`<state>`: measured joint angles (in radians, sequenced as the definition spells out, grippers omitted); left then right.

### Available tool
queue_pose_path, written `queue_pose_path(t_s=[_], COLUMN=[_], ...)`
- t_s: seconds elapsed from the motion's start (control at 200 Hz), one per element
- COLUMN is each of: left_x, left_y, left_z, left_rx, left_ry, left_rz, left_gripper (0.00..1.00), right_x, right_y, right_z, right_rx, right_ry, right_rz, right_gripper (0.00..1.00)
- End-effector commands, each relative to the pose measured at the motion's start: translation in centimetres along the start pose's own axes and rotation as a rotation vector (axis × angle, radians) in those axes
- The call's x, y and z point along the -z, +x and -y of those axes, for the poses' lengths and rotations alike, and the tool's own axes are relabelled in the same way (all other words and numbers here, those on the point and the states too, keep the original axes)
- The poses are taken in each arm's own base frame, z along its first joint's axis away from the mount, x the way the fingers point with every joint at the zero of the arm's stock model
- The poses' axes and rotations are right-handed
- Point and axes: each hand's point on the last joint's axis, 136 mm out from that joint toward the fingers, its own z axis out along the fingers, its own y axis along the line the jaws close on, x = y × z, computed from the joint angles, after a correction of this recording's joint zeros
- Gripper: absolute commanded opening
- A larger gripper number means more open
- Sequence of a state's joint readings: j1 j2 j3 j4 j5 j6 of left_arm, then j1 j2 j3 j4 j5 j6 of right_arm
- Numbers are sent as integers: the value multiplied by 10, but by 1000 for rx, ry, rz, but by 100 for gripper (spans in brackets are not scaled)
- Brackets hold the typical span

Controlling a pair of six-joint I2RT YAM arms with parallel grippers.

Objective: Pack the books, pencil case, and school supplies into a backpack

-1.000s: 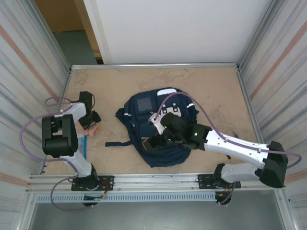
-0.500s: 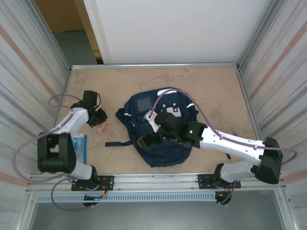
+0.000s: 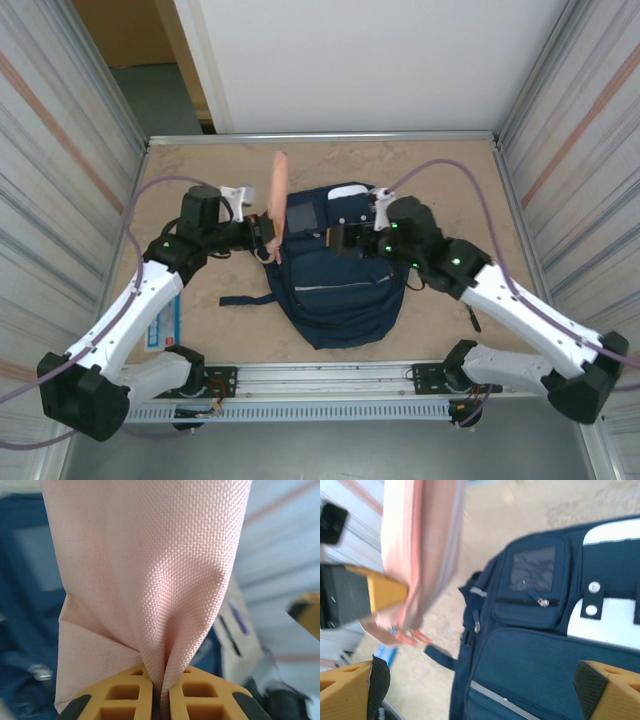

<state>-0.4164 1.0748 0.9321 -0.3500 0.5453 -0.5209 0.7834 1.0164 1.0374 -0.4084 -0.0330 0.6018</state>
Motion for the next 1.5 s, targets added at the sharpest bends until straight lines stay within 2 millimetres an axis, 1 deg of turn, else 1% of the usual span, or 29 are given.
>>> queue_pose_path(t_s=[0.0,0.03,0.08,0.155,0.23,0.291,0.371,0.466,0.551,0.606,0.646,0.722,0.807,0.907,0.912,0.932,0.947,0.962,1.012,1.032,1.077,1.112,1.137,1.162,1.178,1.243,1.348,1.413,1.498], left_x=[9,9,9,3,-7,-15,-27,-41,-52,-59,-62,-64,-68,-73,-74,-74,-74,-74,-72,-71,-68,-66,-65,-63,-62,-60,-55,-50,-41], left_y=[5,8,14,23,36,48,58,60,65,68,70,77,89,99,99,100,102,102,103,104,104,106,106,107,107,103,90,82,78], left_z=[70,79,93,102,99,102,107,94,88,91,96,108,114,112,111,111,111,112,111,110,108,104,102,99,96,83,63,59,57], left_rx=[-86,-85,-93,-129,-185,-240,-281,-302,-347,-373,-402,-484,-555,-593,-594,-595,-598,-599,-606,-611,-629,-647,-664,-678,-683,-679,-551,-472,-445], left_ry=[271,306,357,354,288,285,293,172,109,110,114,139,165,177,177,180,185,189,202,206,213,213,211,204,200,152,131,169,190], left_rz=[-38,-51,-79,-111,-144,-177,-211,-214,-225,-232,-231,-234,-258,-283,-284,-286,-288,-287,-273,-262,-231,-213,-199,-192,-188,-170,-145,-131,-130], left_gripper=[3,3,3,3,3,3,3,2,2,2,1,1,2,4,5,6,6,8,13,16,30,44,49,52,53,57,59,61,63], right_x=[22,27,38,52,55,55,51,42,28,26,18,14,9,5,5,5,4,4,6,8,12,16,19,17,24,27,36,46,58], right_y=[-2,-4,-6,-11,-18,-13,-2,11,24,27,32,31,32,38,39,40,42,42,42,42,41,38,37,37,31,23,5,-2,-8], right_z=[0,-2,-13,-22,-7,4,19,25,24,29,37,40,44,52,53,54,56,57,61,61,63,63,64,64,60,50,31,25,23], right_rx=[-53,-49,-34,-39,-129,-191,-302,-452,-572,-608,-633,-649,-685,-728,-734,-740,-749,-752,-775,-779,-787,-795,-798,-793,-790,-750,-597,-472,-288], right_ry=[-91,-124,-202,-232,-107,-2,140,200,200,236,297,317,330,356,358,361,367,369,374,371,367,354,346,337,299,200,35,0,3], right_rz=[6,9,15,30,46,10,-39,-26,-23,-13,-24,-23,-21,-20,-19,-19,-18,-17,-6,-3,6,16,22,21,37,38,56,82,111], right_gripper=[97,96,95,95,90,85,77,85,86,86,86,85,82,70,67,62,56,53,33,26,12,4,1,0,0,0,0,0,1])
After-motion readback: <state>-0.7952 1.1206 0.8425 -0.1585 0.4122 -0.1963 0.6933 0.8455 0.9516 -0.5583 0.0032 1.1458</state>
